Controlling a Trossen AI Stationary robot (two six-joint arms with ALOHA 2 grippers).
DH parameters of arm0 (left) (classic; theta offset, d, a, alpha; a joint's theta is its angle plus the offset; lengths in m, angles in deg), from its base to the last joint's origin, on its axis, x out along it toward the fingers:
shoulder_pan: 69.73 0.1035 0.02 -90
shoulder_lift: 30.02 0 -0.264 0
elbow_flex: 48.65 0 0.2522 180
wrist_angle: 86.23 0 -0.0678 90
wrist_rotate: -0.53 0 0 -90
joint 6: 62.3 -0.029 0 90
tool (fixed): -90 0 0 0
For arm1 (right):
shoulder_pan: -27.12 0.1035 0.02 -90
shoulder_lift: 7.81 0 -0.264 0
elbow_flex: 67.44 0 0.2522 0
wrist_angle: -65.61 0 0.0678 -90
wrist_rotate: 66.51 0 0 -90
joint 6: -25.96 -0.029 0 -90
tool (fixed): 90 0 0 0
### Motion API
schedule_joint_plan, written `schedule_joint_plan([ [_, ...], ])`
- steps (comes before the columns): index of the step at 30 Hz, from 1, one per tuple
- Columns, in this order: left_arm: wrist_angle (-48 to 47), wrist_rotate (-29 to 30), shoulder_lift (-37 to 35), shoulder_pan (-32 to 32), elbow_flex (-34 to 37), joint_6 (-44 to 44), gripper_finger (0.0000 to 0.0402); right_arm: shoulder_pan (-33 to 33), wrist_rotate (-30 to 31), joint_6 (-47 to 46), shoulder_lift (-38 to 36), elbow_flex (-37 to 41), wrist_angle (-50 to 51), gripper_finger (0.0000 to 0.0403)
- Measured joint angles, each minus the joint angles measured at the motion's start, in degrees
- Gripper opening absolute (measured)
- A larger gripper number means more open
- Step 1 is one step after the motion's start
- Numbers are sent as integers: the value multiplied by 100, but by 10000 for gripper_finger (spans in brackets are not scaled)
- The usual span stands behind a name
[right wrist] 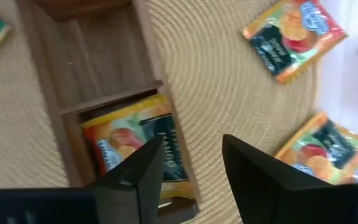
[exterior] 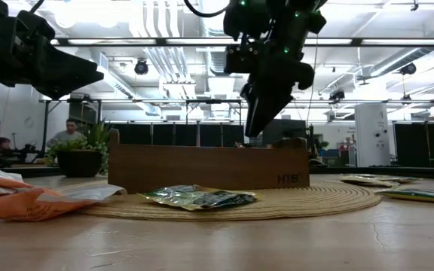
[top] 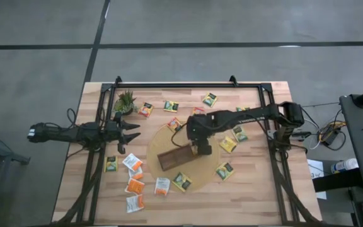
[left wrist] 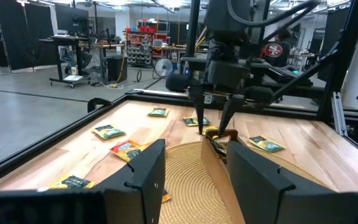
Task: Pick & Place Tea
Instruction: Put the orange tea bag into the right section of the wooden organizer
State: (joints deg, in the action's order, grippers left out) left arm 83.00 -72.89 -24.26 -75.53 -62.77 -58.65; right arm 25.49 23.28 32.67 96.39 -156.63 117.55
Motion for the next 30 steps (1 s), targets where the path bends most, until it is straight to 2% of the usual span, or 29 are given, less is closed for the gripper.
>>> schedule_joint_plan([
  [21, -1, 0, 0, -2, 0, -1, 165, 23, -46, -49, 26, 346, -373, 119],
  [30, 1, 1, 0, -2, 0, 0, 165, 22, -423, -69, 31, 395, -370, 102],
])
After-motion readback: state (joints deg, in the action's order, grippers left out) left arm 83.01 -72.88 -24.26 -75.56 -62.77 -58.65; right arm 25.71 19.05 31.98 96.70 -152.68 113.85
